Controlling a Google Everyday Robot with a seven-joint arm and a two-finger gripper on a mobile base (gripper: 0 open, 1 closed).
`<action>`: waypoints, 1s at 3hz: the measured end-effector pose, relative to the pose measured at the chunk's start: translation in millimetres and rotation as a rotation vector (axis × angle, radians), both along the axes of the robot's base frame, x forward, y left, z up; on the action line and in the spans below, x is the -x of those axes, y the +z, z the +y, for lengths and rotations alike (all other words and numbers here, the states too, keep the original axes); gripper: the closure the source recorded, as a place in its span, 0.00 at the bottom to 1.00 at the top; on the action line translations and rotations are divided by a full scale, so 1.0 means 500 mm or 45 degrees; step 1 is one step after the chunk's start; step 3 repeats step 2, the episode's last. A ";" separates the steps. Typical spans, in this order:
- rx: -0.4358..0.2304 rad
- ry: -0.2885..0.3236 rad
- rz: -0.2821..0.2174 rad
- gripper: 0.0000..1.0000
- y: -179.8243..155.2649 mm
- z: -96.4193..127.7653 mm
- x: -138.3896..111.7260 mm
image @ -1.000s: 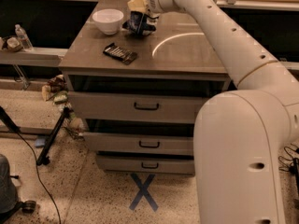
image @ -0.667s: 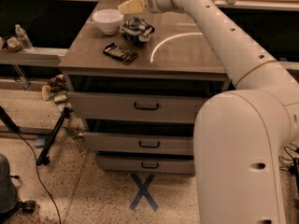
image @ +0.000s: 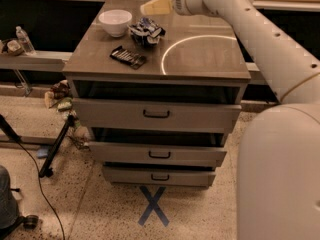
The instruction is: Move blue chip bag near white bowl
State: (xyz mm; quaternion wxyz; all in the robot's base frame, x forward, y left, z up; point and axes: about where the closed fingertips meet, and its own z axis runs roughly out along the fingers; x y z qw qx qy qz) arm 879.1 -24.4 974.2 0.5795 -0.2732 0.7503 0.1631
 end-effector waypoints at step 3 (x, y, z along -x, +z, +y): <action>0.018 -0.187 0.014 0.00 -0.045 -0.138 0.029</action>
Offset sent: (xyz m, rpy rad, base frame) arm -0.0112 -0.0640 -0.0020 -0.0185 -0.0116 -0.1215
